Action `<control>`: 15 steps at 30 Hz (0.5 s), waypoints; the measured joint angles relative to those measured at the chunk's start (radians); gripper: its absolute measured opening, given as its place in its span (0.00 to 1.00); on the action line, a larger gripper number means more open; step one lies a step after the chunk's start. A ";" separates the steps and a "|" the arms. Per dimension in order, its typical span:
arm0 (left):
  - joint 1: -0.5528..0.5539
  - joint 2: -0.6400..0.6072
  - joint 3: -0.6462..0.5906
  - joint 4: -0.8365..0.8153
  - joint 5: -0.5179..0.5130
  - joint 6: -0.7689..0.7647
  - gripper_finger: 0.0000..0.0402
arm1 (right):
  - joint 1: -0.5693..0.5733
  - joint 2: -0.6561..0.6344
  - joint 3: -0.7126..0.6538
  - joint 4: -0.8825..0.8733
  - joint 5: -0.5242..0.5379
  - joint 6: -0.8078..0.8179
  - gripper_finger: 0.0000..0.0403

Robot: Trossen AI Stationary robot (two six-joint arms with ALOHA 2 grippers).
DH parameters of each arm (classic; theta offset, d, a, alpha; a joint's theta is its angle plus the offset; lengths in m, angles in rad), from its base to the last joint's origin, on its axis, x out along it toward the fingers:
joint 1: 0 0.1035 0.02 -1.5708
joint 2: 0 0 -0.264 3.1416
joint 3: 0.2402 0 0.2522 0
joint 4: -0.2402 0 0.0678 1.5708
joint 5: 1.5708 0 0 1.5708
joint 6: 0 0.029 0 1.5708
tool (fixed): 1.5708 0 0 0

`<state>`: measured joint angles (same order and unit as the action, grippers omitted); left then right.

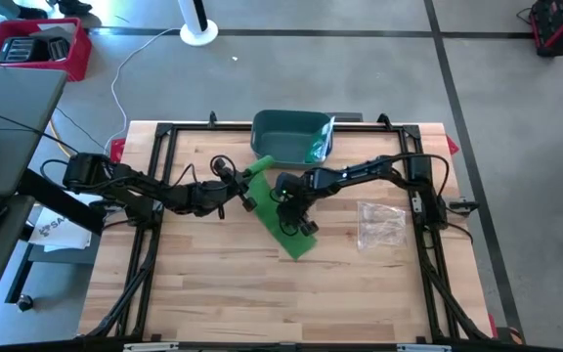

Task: Roll bandage
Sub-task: Roll the green bandage

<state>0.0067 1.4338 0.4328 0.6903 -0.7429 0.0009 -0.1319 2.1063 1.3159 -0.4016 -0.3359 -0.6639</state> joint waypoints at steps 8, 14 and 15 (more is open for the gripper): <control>0.000 0.000 0.000 -0.025 -0.064 0.053 0.02 | 0.020 -0.107 -0.015 -0.323 -0.007 0.080 0.01; 0.001 0.001 0.000 -0.064 -0.075 0.047 0.02 | 0.109 -0.306 -0.103 -0.430 -0.046 0.146 0.00; 0.001 0.001 0.000 -0.064 -0.075 0.045 0.02 | 0.130 -0.343 -0.125 -0.430 -0.050 0.166 0.00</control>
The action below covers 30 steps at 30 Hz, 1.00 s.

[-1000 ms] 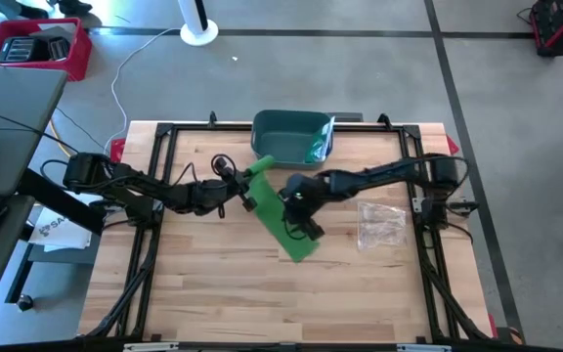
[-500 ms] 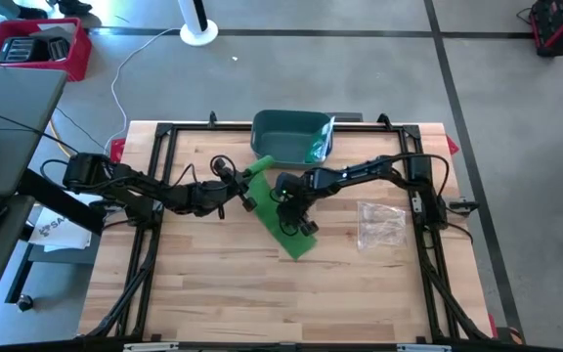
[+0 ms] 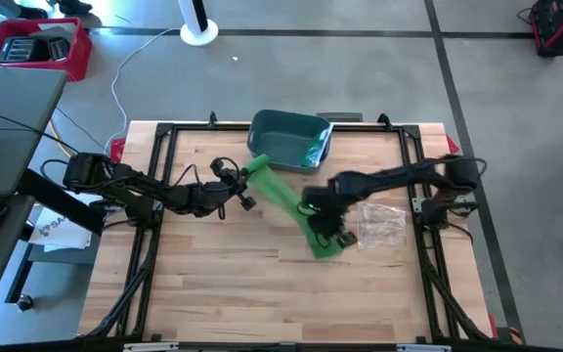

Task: Roll bandage
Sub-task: Roll the green bandage

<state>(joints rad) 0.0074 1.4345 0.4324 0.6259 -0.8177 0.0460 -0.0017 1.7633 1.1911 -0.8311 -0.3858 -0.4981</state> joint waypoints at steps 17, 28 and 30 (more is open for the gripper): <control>-0.077 0.000 0.023 0.027 0.280 -0.028 0.01 | 0.218 -0.622 -0.045 0.216 0.622 0.249 0.00; -0.162 0.002 0.093 -0.002 0.398 -0.045 0.01 | 0.095 -0.640 0.131 0.214 0.801 0.140 0.00; -0.172 0.002 0.105 -0.018 0.439 -0.061 0.01 | 0.059 -0.619 0.158 0.214 0.800 0.131 0.00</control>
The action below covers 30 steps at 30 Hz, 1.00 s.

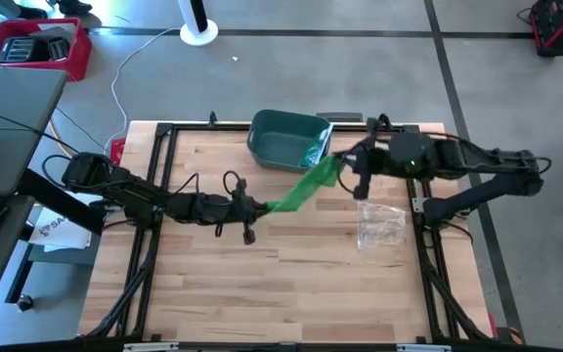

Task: Roll bandage
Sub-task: Roll the green bandage

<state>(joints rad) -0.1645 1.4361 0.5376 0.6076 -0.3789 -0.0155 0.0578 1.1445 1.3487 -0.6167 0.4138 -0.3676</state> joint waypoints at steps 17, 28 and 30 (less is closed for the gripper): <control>-0.152 0.000 0.088 -0.045 0.273 -0.164 0.01 | -0.248 0.400 0.063 -0.034 -0.418 0.053 0.00; -0.224 -0.068 0.091 -0.339 -0.099 -0.235 0.01 | -0.146 0.450 0.063 -0.152 -0.536 0.022 0.00; -0.224 -0.097 0.091 -0.369 -0.158 -0.228 0.01 | -0.109 0.425 0.063 -0.226 -0.599 0.008 0.00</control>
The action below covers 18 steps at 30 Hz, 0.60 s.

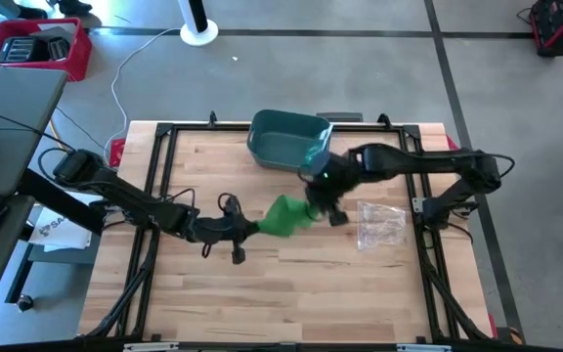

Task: Roll bandage
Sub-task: Roll the green bandage

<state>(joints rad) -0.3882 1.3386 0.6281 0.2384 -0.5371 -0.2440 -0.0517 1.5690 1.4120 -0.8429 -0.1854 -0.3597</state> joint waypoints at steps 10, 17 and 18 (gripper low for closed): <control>0.048 -0.103 0.000 -0.110 -0.089 0.068 0.01 | 0.222 -0.067 0.000 -0.125 -0.072 -0.083 0.00; 0.084 -0.083 0.000 -0.199 -0.052 0.012 0.01 | 0.285 -0.229 0.000 -0.104 0.174 -0.003 0.00; 0.087 -0.077 0.000 -0.187 -0.041 0.012 0.01 | 0.284 -0.251 0.000 -0.097 0.218 0.004 0.00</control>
<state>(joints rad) -0.3011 1.2612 0.6281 0.0513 -0.5782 -0.2322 0.2320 1.3176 1.4120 -0.9399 0.0321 -0.3560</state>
